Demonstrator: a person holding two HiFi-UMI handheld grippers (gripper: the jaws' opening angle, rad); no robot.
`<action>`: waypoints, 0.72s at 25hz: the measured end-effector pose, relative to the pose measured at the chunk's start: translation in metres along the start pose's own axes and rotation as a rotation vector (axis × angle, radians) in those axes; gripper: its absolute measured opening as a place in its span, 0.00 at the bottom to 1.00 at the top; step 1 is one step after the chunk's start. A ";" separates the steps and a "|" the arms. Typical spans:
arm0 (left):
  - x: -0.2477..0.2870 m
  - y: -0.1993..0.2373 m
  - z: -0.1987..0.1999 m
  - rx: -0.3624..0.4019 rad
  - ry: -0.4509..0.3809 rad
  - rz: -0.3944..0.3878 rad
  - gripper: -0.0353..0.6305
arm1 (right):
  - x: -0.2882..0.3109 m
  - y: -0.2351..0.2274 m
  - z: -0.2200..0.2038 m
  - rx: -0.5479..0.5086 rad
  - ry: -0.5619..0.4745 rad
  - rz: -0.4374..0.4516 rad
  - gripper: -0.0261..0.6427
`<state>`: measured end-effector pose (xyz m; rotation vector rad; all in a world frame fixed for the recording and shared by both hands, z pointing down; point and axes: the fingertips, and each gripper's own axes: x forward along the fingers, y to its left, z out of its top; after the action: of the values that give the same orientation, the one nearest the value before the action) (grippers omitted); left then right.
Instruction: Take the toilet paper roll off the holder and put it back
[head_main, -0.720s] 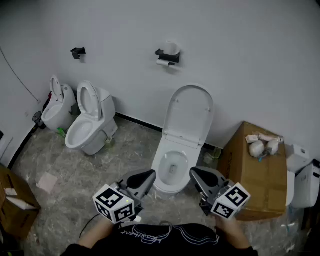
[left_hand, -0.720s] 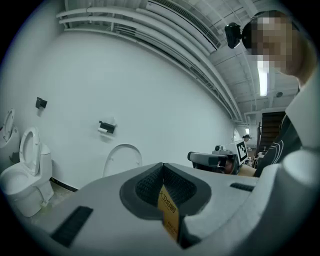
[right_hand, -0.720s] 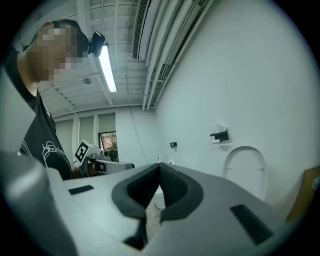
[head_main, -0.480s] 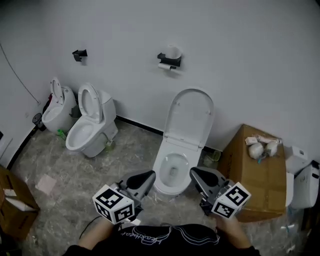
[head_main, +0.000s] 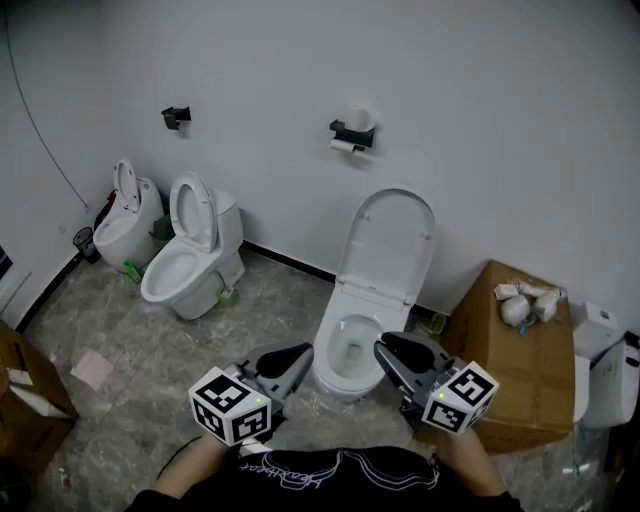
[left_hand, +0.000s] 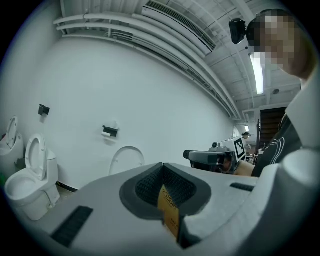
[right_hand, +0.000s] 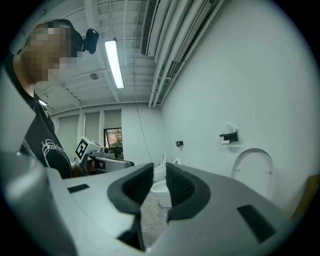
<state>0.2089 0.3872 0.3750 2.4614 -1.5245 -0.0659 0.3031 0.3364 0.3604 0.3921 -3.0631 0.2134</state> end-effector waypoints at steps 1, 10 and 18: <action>-0.001 0.000 0.001 0.003 0.000 0.004 0.06 | 0.002 0.001 0.000 0.000 0.004 0.011 0.19; -0.011 0.014 0.003 -0.013 -0.004 0.037 0.06 | 0.035 -0.009 0.017 -0.080 -0.026 0.029 0.45; -0.003 0.065 0.015 -0.020 -0.044 0.089 0.06 | 0.081 -0.048 0.024 -0.092 -0.043 0.014 0.53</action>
<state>0.1475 0.3597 0.3748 2.3884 -1.6417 -0.1186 0.2369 0.2667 0.3486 0.3749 -3.1041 0.0658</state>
